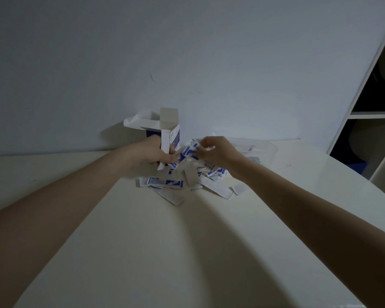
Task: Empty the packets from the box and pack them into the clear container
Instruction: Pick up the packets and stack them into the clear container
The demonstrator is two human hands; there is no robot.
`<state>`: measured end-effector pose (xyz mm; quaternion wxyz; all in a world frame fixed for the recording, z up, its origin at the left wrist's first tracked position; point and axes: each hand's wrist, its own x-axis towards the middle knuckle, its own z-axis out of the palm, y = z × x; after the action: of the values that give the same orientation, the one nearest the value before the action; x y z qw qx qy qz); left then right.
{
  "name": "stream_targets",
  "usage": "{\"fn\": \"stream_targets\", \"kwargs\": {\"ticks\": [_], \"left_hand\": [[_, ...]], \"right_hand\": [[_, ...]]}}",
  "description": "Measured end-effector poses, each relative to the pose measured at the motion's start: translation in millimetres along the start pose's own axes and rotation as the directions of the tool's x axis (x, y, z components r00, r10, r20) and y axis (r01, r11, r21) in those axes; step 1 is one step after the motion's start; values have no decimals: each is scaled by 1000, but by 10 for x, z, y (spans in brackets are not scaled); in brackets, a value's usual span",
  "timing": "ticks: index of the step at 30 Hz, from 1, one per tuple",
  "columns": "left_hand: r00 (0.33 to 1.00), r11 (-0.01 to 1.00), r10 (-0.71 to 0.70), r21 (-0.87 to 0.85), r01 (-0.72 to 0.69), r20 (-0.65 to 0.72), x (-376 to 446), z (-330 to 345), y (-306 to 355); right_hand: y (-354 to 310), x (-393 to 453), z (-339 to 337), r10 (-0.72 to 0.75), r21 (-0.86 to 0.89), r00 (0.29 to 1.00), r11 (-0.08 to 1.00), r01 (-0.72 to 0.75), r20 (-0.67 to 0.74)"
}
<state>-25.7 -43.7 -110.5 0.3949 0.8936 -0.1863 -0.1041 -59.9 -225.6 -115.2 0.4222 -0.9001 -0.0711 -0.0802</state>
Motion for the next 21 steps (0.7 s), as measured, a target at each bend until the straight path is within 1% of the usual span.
{"fn": "stream_targets", "kwargs": {"ticks": [1, 2, 3, 4, 5, 6, 7, 8, 9, 11, 12, 13, 14, 15, 16, 17, 19, 20, 21], "left_hand": [[1000, 999, -3, 50, 2, 19, -4, -10, 18], [999, 995, -4, 100, -1, 43, -1, -5, 38], [998, 991, -3, 136, -6, 62, -5, 12, 69], [998, 988, 1, 152, -12, 70, 0, 35, 94], [998, 989, 7, 147, -17, 65, 2, 58, 116], [999, 994, 8, 113, -14, 54, 11, 79, 125], [999, 999, 1, 47, -2, 38, 1, 86, 129], [1000, 999, -13, -41, 14, 27, -8, 79, 117], [1000, 990, -25, -137, 28, 18, -25, 61, 97], [999, 954, -32, -299, 31, 1, -27, 15, 37], [999, 940, -37, -339, 30, -14, -23, -4, 5], [998, 929, -50, -368, 32, -39, -23, -14, -12], [995, 922, -69, -386, 38, -67, -15, -14, -27], [992, 913, -93, -404, 48, -91, -9, -3, -30], [988, 908, -109, -416, 54, -109, -4, 19, -19], [985, 902, -118, -429, 55, -122, 0, 54, 3], [983, 874, -134, -482, 56, -128, 15, 133, 55], [984, 859, -130, -510, 51, -120, 22, 178, 87], [988, 854, -110, -518, 40, -104, 30, 220, 112]], "right_hand": [[-18, 2, -15, -113, -147, 993, 982, 115, 23], [-35, 20, -20, -190, -245, 978, 948, 205, 83], [-62, 30, -15, -239, -318, 959, 907, 276, 153], [-93, 38, 3, -254, -377, 942, 868, 322, 219], [-114, 44, 26, -253, -434, 931, 831, 348, 262], [-118, 48, 53, -248, -478, 931, 805, 352, 268], [-106, 51, 75, -257, -498, 933, 792, 354, 253], [-84, 54, 80, -252, -488, 945, 811, 323, 207], [-52, 61, 71, -243, -455, 959, 844, 283, 145], [3, 65, 29, -156, -344, 988, 927, 151, 13], [44, 71, 1, -90, -219, 995, 973, 79, -39], [57, 60, -26, -12, -33, 998, 999, 10, -67], [61, 50, -45, 59, 160, 996, 986, -48, -65], [65, 38, -62, 108, 324, 994, 942, -91, -34], [66, 35, -68, 128, 448, 992, 886, -121, 14], [63, 29, -66, 132, 532, 989, 834, -148, 68], [37, 8, -34, 101, 622, 979, 760, -189, 175], [19, 3, -9, 98, 630, 974, 748, -208, 205], [6, 6, 20, 110, 612, 973, 762, -213, 201]]}}
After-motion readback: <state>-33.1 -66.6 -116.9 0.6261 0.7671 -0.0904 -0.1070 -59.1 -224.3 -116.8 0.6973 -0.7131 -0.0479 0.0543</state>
